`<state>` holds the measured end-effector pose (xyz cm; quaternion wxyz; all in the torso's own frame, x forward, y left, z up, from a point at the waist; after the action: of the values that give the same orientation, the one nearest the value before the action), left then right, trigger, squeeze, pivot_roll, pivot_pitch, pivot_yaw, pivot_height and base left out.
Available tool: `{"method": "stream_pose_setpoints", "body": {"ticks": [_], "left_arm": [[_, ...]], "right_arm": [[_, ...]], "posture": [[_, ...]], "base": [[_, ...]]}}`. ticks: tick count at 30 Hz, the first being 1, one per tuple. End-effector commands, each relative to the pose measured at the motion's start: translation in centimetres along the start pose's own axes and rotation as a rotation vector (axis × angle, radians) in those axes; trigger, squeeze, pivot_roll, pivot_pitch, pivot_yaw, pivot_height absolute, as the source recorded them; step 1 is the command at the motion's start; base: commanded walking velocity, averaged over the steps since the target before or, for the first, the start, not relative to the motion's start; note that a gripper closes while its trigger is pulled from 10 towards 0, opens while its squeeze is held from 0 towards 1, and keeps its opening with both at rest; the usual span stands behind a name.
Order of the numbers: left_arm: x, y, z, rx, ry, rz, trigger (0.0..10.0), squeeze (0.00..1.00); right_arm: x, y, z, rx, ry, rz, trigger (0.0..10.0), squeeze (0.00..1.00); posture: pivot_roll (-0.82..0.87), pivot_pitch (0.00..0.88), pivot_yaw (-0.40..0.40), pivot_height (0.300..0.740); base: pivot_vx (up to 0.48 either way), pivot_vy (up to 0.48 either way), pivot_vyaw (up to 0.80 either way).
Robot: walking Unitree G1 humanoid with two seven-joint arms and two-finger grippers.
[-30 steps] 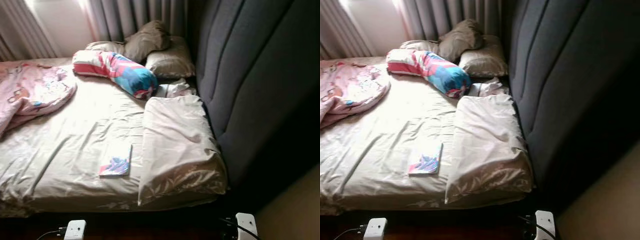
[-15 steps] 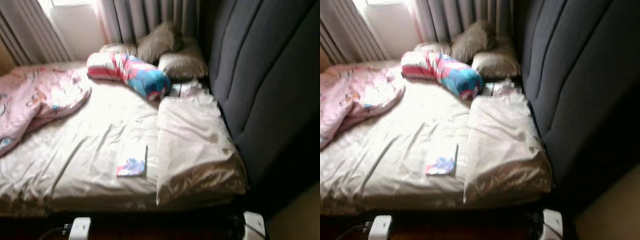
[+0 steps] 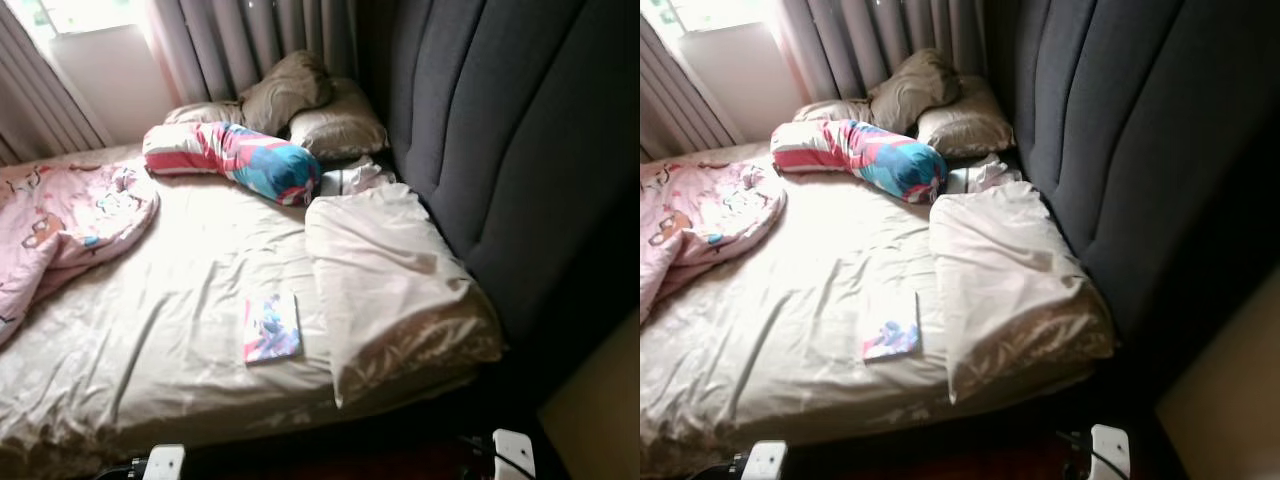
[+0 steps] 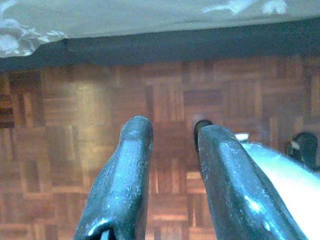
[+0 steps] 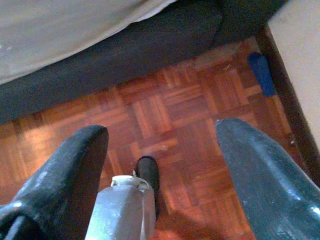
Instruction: Clean up the room
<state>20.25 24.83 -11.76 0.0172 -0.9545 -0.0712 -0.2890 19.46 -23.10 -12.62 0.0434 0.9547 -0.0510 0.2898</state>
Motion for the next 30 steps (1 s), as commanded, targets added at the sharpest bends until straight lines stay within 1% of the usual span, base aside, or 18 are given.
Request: {"method": "stream_pose_setpoints", "body": {"ticks": [1, 12, 16, 18, 22, 30], "left_arm": [[-1.38, -0.97, -0.32, 0.025, -0.041, 0.004, 10.0, 0.00], [-1.49, -0.88, -0.32, 0.025, -0.041, -0.004, 10.0, 0.00], [-1.55, -0.88, -0.33, 0.024, -0.041, -0.005, 10.0, 0.00], [-1.59, -0.89, -0.33, 0.025, -0.042, -0.005, 10.0, 0.00], [-1.66, -0.88, -0.34, 0.024, -0.044, -0.005, 10.0, 0.00], [-1.67, -0.79, -0.33, 0.021, -0.045, -0.005, 10.0, 0.00]], "right_arm": [[0.00, -0.75, 0.06, 0.022, 0.001, -0.007, 10.0, 0.00], [-0.10, -0.79, 0.04, 0.031, -0.004, -0.027, 10.0, 0.00], [-0.03, -0.86, 0.04, 0.042, -0.002, -0.071, 10.0, 0.00], [0.01, -0.89, 0.03, 0.046, 0.002, -0.077, 10.0, 0.00], [-0.07, -0.98, 0.01, 0.056, 0.001, -0.074, 10.0, 0.00], [-0.17, -0.87, 0.00, 0.054, -0.004, -0.044, 10.0, 0.00]], "posture": [[-0.12, 0.000, 0.087, 0.740], [-0.11, 0.000, 0.083, 0.740], [-0.10, 0.000, 0.079, 0.740], [-0.10, 0.000, 0.078, 0.740], [-0.10, 0.000, 0.077, 0.740], [-0.09, 0.000, 0.072, 0.740]], "base": [[0.000, 0.386, 0.00], [0.000, 0.389, 0.00], [0.000, 0.389, 0.00], [0.000, 0.386, 0.51], [0.000, 0.389, 0.67], [0.000, 0.389, 0.00]]}}
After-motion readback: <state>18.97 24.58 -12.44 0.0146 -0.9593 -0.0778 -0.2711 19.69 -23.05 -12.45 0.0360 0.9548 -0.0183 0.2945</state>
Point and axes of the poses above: a point about 5 cm out from each wrist's last joint towards the gripper, its own z axis pointing out of the wrist towards the gripper, its own x axis along the axis of the wrist's last joint, y = z × x, the point moved 5 cm from there along z, pointing out of the wrist towards the gripper, and after that the axes turned 7 degrees about -z, right-handed, at the moved point
